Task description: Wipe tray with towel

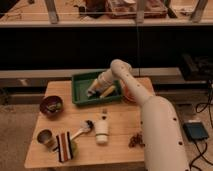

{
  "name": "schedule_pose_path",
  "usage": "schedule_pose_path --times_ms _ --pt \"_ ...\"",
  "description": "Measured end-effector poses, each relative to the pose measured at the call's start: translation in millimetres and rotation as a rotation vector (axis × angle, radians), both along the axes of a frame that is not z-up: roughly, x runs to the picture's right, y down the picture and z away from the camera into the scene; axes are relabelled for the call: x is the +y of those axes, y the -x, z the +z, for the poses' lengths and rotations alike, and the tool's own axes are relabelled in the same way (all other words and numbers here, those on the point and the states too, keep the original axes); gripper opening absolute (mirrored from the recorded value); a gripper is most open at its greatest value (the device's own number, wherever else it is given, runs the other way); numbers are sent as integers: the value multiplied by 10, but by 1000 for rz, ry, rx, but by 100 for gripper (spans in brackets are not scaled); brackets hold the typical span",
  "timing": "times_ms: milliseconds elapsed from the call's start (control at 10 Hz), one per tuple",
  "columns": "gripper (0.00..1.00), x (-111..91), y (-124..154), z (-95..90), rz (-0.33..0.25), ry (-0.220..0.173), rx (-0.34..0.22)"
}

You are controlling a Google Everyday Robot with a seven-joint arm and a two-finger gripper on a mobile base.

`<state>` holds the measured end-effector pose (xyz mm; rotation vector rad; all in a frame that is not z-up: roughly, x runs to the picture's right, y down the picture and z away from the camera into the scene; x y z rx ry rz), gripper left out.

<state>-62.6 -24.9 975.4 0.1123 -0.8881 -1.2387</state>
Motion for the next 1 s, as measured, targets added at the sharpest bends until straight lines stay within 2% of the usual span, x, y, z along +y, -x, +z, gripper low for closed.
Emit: schedule_pose_path --times_ms 100,200,400,500,600,700,800,1000 --pt "0 -133 39 107 57 -6 37" --pt "0 -261 52 231 159 7 88" --pt "0 -375 107 344 354 59 162" --pt "0 -392 169 338 405 85 179" --pt "0 -362 285 324 418 102 180" --pt "0 -316 431 290 403 102 167" --pt "0 -194 595 224 347 82 135" --pt "0 43 748 86 248 53 78"
